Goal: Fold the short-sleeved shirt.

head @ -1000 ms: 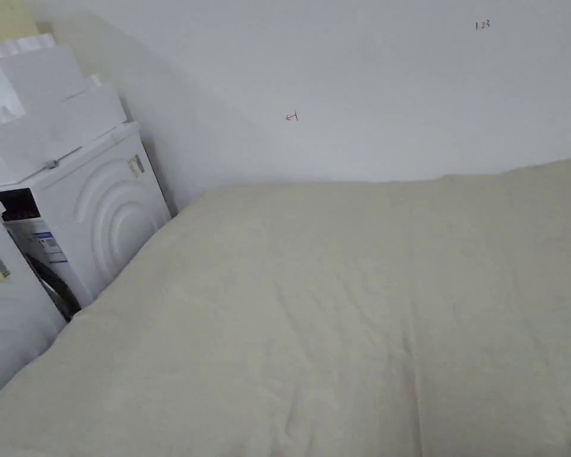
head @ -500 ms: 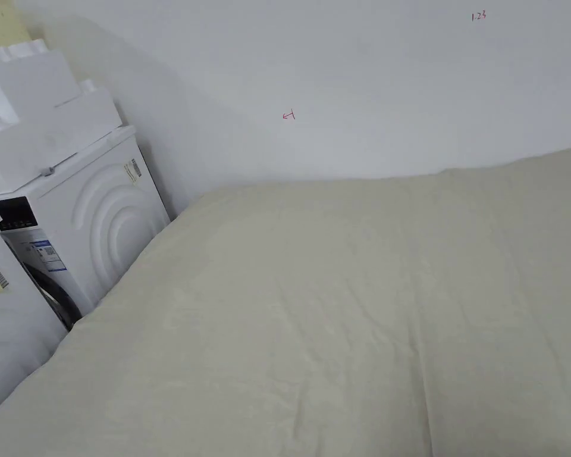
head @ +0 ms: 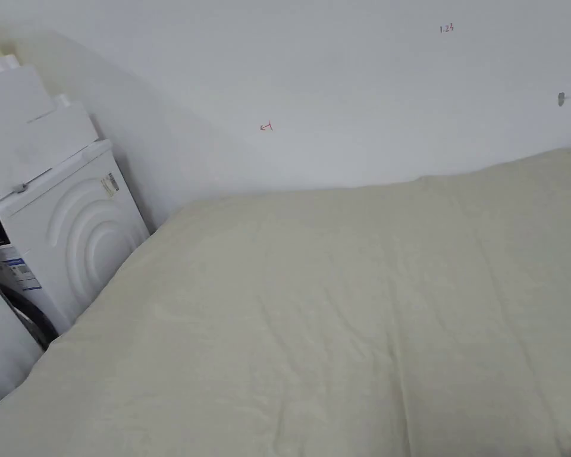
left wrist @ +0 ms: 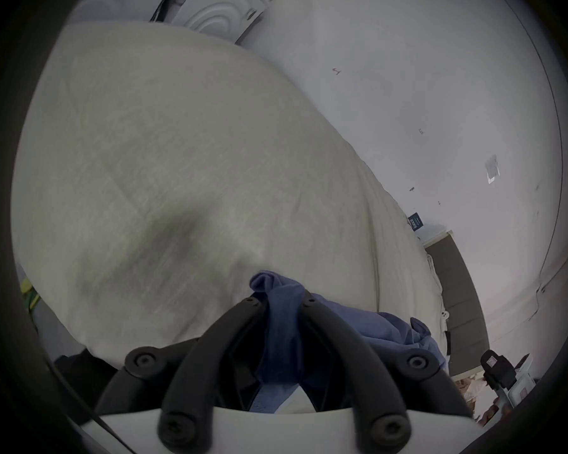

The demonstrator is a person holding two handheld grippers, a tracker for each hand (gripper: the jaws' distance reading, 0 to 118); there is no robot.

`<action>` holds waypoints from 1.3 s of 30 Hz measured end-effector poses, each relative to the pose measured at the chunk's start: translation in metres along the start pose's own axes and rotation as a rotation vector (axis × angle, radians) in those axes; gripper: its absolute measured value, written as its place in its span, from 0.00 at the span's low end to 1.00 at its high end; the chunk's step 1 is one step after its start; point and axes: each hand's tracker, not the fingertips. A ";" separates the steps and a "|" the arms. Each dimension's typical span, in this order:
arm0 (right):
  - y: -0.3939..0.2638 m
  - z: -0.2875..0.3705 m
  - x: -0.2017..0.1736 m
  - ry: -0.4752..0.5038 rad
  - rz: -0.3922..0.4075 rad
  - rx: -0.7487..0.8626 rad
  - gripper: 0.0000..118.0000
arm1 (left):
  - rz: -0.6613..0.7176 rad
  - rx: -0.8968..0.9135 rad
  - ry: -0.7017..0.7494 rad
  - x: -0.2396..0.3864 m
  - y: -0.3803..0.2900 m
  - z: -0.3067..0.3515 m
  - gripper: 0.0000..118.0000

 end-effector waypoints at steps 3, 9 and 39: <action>-0.002 0.001 0.006 -0.005 -0.029 0.000 0.01 | -0.093 0.009 -0.041 0.025 0.012 0.015 0.11; -0.008 0.003 0.017 -0.026 -0.090 -0.001 0.01 | -0.188 0.027 -0.151 0.114 -0.007 0.007 0.11; -0.029 0.024 0.046 -0.101 -0.163 -0.040 0.01 | -0.130 -0.259 -0.263 0.142 -0.109 -0.095 0.09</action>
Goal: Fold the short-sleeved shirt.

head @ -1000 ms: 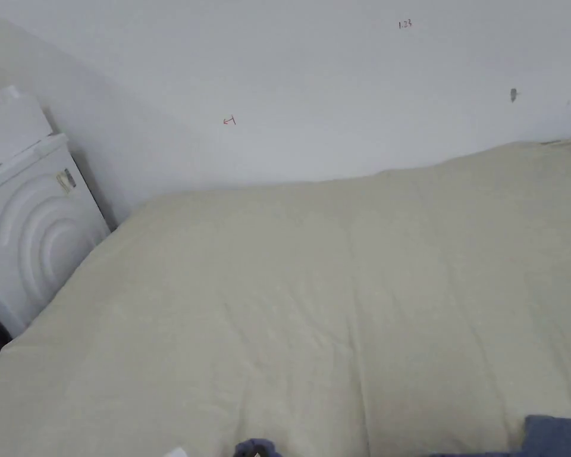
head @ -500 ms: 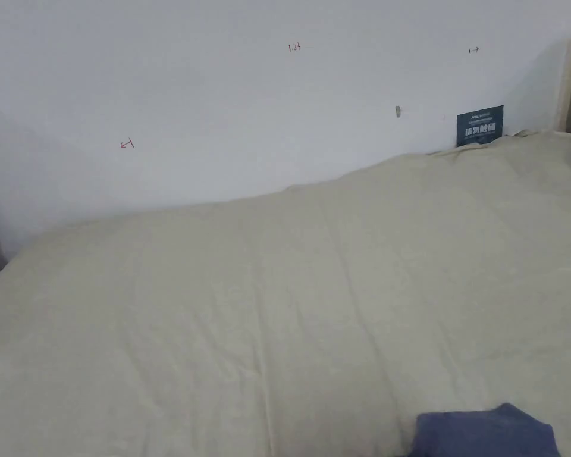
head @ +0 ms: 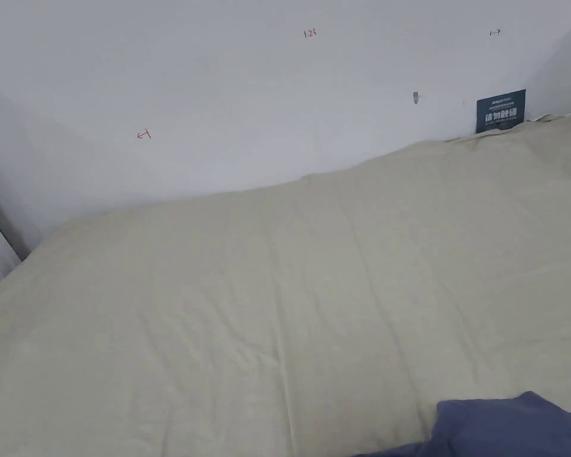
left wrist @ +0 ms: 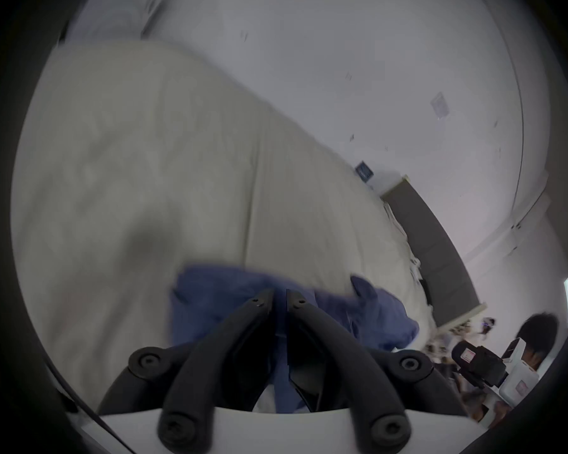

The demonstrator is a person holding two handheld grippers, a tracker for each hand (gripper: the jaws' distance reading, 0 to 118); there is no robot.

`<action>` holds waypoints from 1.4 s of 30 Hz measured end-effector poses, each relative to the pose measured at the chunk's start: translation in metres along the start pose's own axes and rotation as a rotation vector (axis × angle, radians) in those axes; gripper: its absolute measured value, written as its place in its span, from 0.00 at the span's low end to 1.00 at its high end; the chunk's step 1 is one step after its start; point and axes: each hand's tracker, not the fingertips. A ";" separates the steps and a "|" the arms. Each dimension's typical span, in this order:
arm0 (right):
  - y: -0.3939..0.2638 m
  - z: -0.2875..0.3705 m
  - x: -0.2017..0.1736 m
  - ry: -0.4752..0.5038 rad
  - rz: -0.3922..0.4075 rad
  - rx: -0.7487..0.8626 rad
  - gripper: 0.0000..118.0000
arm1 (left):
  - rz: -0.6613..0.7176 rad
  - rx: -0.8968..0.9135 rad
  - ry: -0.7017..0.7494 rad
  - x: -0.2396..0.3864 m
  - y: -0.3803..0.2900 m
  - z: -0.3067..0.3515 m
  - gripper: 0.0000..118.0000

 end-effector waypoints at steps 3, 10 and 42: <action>-0.001 0.002 0.001 -0.018 0.005 -0.002 0.01 | -0.047 -0.038 -0.111 0.017 -0.013 -0.026 0.09; 0.001 0.004 0.002 -0.030 0.020 -0.008 0.01 | -0.290 -0.117 0.029 0.048 -0.038 -0.065 0.06; 0.009 0.007 -0.013 0.040 0.031 0.010 0.01 | 0.157 0.036 0.003 -0.032 0.012 -0.007 0.35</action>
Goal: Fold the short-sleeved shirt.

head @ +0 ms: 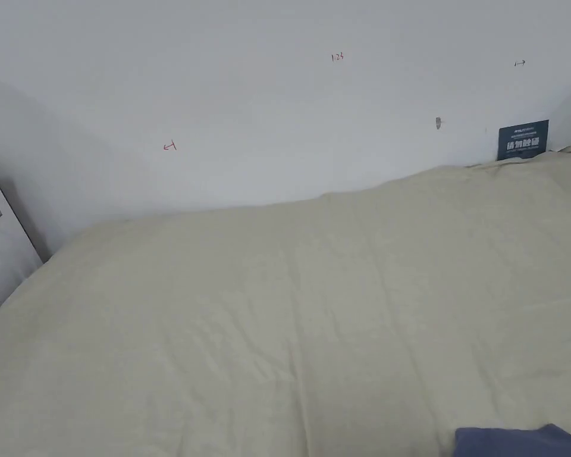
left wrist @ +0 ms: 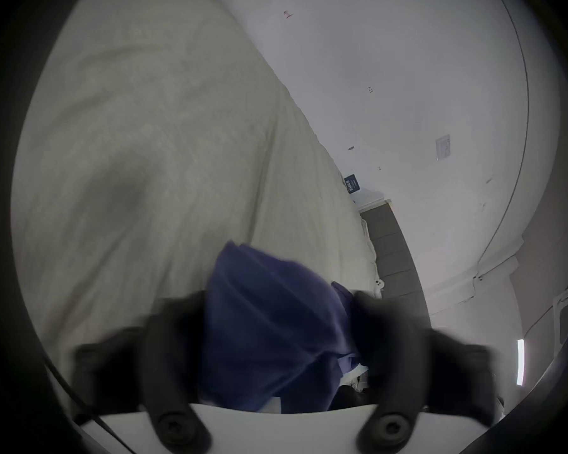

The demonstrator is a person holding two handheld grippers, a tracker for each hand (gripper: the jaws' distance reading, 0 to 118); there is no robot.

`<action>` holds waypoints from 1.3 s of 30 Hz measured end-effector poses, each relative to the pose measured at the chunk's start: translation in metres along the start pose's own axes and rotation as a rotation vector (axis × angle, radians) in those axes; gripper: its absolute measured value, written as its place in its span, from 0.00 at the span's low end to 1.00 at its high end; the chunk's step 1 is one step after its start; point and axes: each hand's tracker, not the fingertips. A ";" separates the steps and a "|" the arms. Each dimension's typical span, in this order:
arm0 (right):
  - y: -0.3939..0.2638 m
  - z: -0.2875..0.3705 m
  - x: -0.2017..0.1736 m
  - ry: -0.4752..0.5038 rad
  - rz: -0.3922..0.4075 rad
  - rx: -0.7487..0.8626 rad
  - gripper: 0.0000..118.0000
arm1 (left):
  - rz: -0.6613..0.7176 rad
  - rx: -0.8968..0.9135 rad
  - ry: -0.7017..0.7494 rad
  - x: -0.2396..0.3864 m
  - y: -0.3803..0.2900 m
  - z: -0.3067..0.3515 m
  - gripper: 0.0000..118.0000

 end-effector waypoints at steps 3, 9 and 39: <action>0.000 0.001 0.001 -0.006 -0.002 -0.003 0.01 | 0.093 0.011 -0.064 -0.012 0.002 0.003 0.32; -0.001 0.001 0.002 -0.006 -0.010 -0.006 0.01 | 0.070 0.106 -0.004 -0.036 0.016 0.036 0.22; -0.017 0.011 0.032 -0.080 -0.040 -0.039 0.01 | -0.810 -0.094 0.083 0.141 -0.069 -0.048 0.69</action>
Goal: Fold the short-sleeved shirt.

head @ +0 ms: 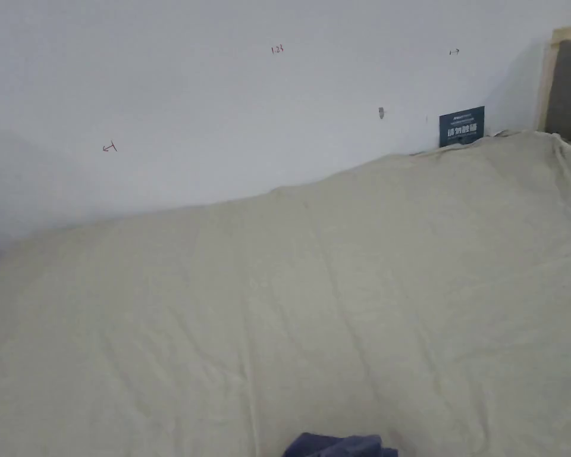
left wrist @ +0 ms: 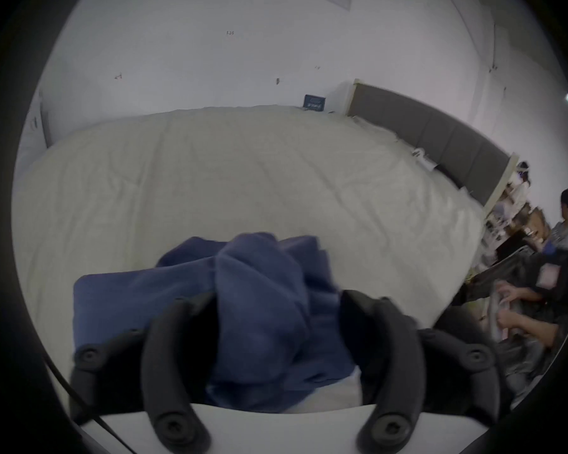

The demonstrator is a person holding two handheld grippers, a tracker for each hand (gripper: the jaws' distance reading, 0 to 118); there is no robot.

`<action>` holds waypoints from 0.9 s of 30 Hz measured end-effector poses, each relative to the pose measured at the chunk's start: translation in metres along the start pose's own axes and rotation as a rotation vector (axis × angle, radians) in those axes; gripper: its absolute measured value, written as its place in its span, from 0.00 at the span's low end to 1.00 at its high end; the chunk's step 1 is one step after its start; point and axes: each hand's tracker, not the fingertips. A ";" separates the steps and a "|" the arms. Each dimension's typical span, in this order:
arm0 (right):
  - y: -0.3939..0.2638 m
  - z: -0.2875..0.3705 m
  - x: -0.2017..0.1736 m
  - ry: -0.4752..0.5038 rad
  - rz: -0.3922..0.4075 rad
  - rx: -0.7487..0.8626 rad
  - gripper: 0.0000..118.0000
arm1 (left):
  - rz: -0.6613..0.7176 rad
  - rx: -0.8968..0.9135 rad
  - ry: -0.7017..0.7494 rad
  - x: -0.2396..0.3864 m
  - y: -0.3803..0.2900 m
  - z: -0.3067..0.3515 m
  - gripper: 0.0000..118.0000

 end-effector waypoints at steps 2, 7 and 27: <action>-0.001 -0.002 0.003 0.003 -0.020 -0.004 0.01 | 0.123 0.088 -0.106 -0.010 0.012 0.033 0.72; -0.002 -0.007 0.006 0.033 -0.067 -0.007 0.01 | 0.471 0.272 -0.145 -0.065 0.022 0.094 0.72; -0.005 -0.012 -0.002 0.038 -0.052 -0.047 0.01 | 0.399 -0.059 -0.146 -0.032 -0.013 -0.046 0.04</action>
